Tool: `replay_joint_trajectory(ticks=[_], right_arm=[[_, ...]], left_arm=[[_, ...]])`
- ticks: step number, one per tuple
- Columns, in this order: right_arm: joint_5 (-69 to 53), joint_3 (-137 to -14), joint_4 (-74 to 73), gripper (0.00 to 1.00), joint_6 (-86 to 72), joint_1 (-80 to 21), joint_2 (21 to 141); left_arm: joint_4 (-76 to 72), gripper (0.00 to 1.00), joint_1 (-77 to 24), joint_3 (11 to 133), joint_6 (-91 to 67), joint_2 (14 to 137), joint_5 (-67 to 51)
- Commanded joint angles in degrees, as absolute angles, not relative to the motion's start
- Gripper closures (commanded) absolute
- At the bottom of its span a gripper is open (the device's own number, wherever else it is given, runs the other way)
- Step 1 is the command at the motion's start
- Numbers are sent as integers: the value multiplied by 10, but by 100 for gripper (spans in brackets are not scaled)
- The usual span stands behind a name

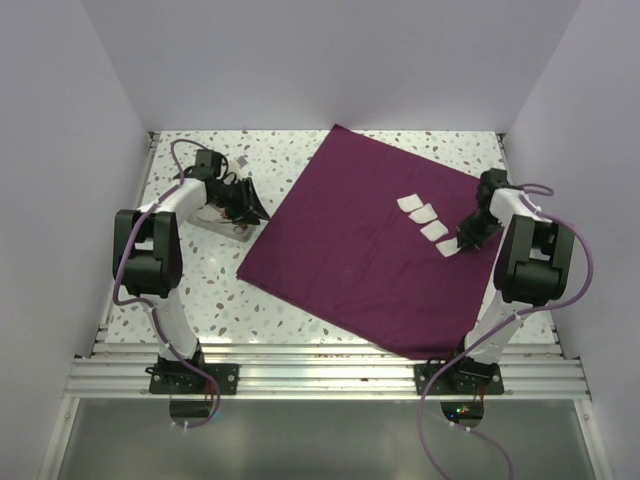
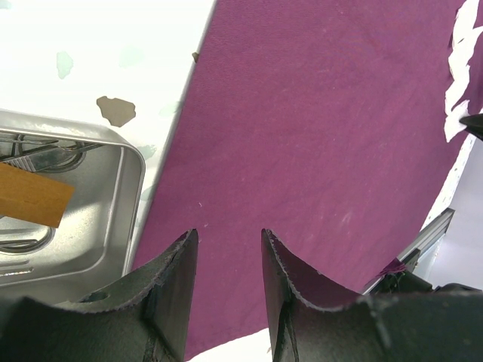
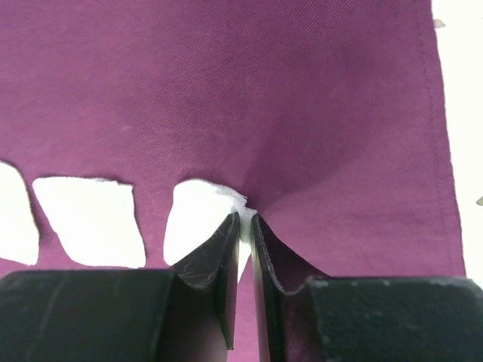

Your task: Prepare the surgical pack

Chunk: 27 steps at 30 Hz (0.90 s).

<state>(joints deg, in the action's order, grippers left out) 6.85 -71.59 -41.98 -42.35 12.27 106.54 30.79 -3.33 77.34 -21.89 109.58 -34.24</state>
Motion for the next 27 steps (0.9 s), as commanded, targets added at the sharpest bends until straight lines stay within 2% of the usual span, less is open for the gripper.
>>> replay_joint_trajectory(ticks=[1, 6, 18, 27], right_arm=[[91, -750, -450, 86, -414, 118, 1025], [83, -763, -459, 92, -403, 111, 1015], [24, -856, -457, 97, -443, 61, 1055], [-20, -835, -388, 98, -439, 61, 1106]], left_arm=[[290, 57, -28, 780, -216, 1086, -354], [291, 57, -28, 780, -215, 1084, -355], [296, 57, -25, 783, -214, 1083, -353], [298, 57, -21, 785, -213, 1085, -352]])
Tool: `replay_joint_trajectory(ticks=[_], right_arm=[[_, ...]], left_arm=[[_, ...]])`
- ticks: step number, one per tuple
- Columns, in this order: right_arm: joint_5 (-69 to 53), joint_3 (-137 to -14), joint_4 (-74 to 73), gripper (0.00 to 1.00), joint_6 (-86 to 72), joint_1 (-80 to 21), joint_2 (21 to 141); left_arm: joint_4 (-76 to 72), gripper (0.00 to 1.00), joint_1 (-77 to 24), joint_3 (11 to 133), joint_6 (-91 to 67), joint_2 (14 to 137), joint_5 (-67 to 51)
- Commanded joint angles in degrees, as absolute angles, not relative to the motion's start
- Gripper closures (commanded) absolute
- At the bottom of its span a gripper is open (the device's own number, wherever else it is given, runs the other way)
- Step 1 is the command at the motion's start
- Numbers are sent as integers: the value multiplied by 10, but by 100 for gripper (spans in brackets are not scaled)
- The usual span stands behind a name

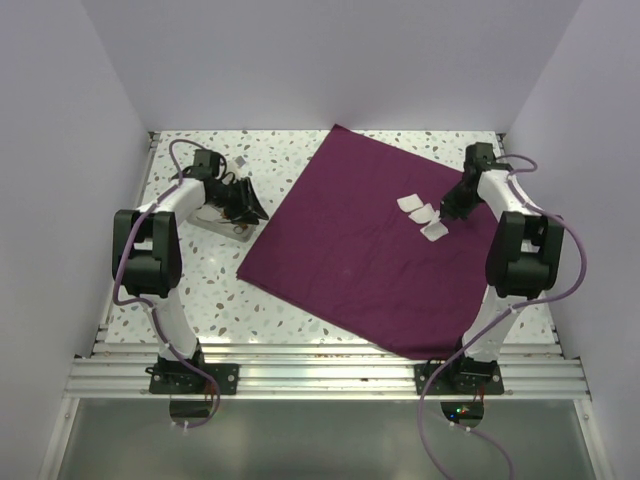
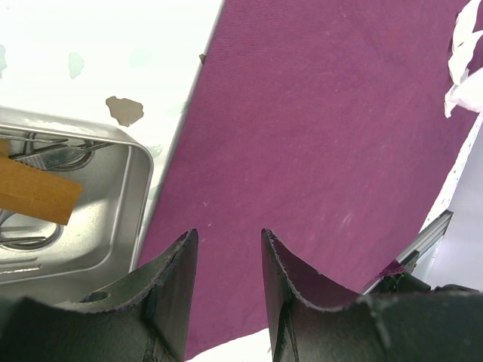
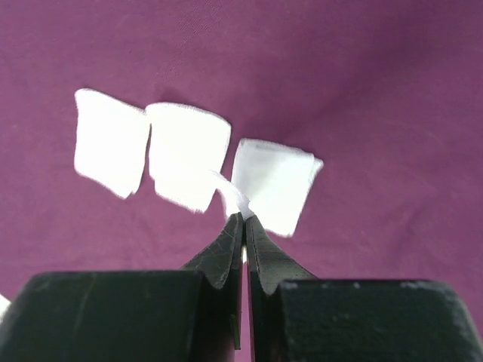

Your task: Prepare the surgical pack

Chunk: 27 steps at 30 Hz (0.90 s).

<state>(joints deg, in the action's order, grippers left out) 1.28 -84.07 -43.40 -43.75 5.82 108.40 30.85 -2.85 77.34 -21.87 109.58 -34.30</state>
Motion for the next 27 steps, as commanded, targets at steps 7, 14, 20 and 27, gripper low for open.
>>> replay_joint_trajectory(ticks=[7, 14, 20, 27], right_arm=[[-59, -825, -345, 99, -417, 61, 1133], [-57, -824, -359, 99, -407, 71, 1092], [-81, -826, -354, 99, -423, 75, 1073], [-83, -817, -351, 99, -427, 77, 1078]], left_arm=[[301, 57, -17, 780, -212, 1080, -345], [301, 57, -17, 780, -213, 1083, -345], [301, 57, -16, 783, -214, 1086, -347], [302, 57, -16, 784, -213, 1088, -349]])
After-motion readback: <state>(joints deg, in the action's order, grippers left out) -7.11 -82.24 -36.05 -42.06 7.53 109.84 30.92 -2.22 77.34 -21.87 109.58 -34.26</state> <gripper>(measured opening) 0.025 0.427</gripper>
